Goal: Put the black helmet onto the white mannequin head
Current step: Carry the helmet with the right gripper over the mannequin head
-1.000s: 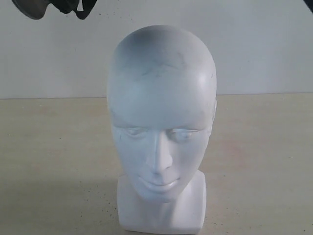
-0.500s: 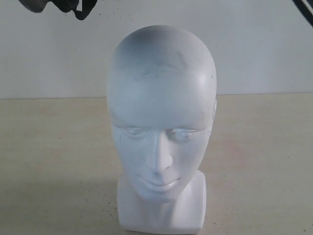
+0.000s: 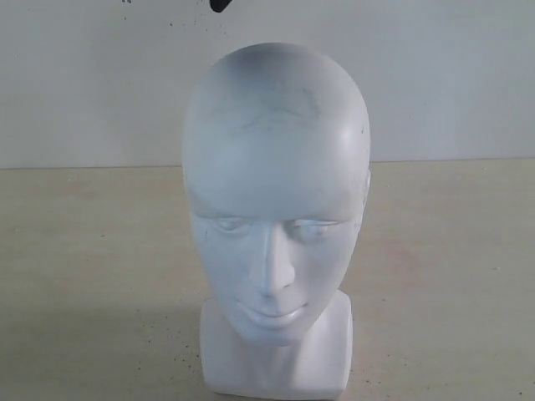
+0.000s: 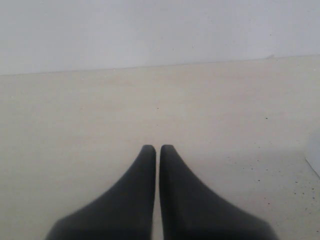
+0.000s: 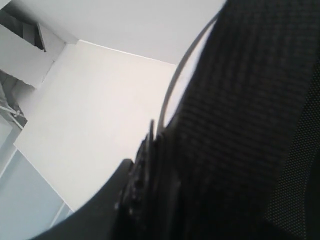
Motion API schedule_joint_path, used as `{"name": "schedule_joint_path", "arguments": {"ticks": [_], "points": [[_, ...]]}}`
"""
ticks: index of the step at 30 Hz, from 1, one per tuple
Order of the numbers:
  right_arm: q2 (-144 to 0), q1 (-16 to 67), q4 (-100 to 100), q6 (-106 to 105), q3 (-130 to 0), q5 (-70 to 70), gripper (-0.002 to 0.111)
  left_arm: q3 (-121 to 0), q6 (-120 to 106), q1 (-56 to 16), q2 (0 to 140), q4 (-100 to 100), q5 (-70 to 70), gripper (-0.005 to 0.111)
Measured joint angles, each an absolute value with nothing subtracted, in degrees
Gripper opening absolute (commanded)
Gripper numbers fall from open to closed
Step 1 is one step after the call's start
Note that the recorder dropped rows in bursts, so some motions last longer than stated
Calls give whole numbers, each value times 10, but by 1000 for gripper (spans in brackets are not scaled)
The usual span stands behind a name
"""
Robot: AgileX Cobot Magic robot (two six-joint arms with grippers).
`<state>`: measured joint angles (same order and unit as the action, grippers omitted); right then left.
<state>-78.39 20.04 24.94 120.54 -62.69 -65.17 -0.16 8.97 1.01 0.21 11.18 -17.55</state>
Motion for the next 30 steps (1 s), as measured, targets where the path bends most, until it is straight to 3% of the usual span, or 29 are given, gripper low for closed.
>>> {"name": "schedule_joint_path", "arguments": {"ticks": [13, 30], "points": [[-846, 181, 299, 1205, -653, -631, 0, -2, 90, 10, 2, 112, -175, 4], [-842, 252, 297, 1187, -661, -653, 0, -2, 90, 10, 2, 112, -175, 4]]}}
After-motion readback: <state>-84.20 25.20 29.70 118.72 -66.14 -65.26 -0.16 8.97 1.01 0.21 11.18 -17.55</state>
